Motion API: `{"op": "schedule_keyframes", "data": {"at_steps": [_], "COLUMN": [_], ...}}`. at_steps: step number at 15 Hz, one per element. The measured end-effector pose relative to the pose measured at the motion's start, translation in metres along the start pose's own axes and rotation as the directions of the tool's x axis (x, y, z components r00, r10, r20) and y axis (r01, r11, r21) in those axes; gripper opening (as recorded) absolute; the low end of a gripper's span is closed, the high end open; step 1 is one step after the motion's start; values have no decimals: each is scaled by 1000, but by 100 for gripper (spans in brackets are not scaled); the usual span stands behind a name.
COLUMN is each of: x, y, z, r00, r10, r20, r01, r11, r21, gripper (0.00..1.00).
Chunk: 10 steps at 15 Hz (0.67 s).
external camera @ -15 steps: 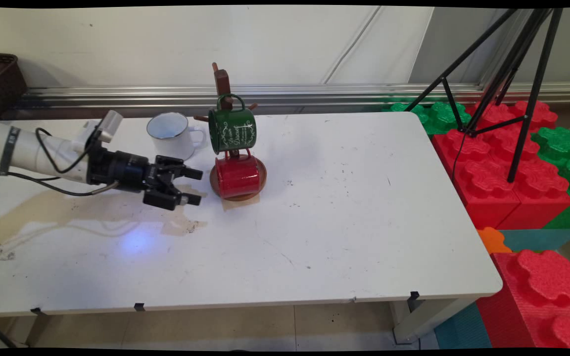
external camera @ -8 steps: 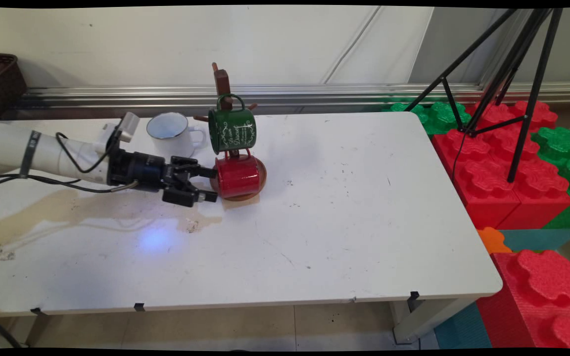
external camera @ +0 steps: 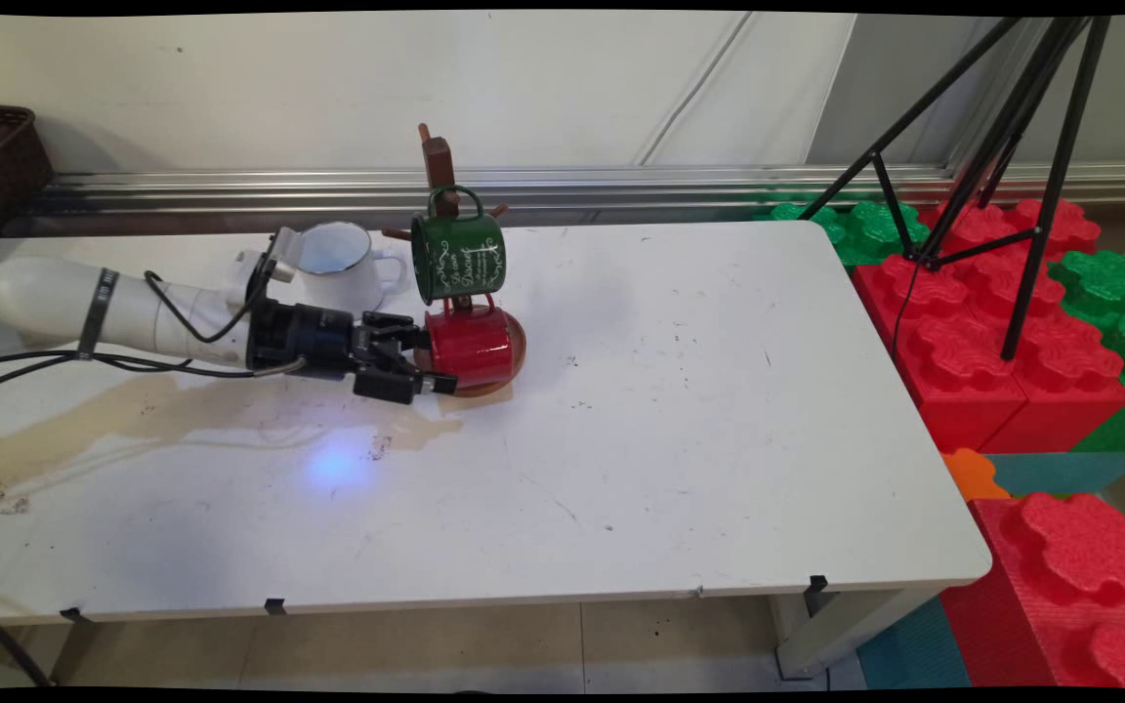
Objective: Pick up the red mug from the rack
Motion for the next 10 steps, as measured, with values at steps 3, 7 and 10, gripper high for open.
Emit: {"op": "schedule_keyframes", "data": {"at_steps": [3, 7, 10], "x": [-2, -4, -5], "y": [-1, 0, 1], "z": [8, 13, 16], "r00": [1000, 1000, 1000], "r10": [-13, -23, -29], "r20": [-7, -9, -12], "r01": [13, 23, 29], "r11": [1000, 1000, 1000], "r21": [2, -1, -3], "gripper": [100, 100, 100]}}
